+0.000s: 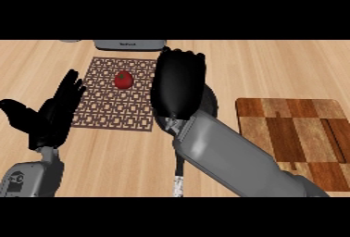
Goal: Pick the bell pepper from the cutting board and place it in the pan
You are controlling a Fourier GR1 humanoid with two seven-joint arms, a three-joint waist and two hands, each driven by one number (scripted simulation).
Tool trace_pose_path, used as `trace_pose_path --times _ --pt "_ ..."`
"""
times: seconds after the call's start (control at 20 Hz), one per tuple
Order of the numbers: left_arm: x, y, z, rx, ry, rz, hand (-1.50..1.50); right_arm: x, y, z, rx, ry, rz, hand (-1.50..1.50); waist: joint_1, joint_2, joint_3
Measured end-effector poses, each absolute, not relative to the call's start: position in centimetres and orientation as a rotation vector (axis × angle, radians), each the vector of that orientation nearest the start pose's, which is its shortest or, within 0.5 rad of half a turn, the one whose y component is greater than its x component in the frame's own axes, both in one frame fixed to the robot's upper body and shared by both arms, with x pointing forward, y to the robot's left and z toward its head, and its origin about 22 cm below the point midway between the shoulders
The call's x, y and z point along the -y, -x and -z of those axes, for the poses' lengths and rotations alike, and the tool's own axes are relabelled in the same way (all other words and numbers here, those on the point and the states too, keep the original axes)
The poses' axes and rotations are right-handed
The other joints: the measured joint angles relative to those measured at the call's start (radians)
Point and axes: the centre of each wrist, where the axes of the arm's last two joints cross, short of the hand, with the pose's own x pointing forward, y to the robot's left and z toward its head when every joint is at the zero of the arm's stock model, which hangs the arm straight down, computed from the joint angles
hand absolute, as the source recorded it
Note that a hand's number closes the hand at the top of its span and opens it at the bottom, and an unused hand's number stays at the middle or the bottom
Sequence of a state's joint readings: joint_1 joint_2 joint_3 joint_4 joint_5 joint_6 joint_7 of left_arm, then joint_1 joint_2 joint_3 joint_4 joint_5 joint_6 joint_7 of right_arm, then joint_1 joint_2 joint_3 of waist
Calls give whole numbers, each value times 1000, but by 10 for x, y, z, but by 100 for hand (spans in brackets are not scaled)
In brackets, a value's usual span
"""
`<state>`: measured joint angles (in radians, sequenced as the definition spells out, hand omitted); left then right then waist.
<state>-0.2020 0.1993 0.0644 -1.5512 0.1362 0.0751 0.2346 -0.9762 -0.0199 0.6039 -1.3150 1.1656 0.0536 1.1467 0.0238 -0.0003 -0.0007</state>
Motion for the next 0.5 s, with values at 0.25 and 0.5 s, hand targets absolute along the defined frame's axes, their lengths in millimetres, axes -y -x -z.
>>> trace_pose_path --times 0.25,0.5 --pt "-267 -282 -60 1522 -94 -29 0 18 -322 -155 1397 1401 -762 150 -15 0 1" --pt "-276 -283 -60 1523 -92 -39 0 48 -339 -124 1390 1348 -707 150 -17 2 1"
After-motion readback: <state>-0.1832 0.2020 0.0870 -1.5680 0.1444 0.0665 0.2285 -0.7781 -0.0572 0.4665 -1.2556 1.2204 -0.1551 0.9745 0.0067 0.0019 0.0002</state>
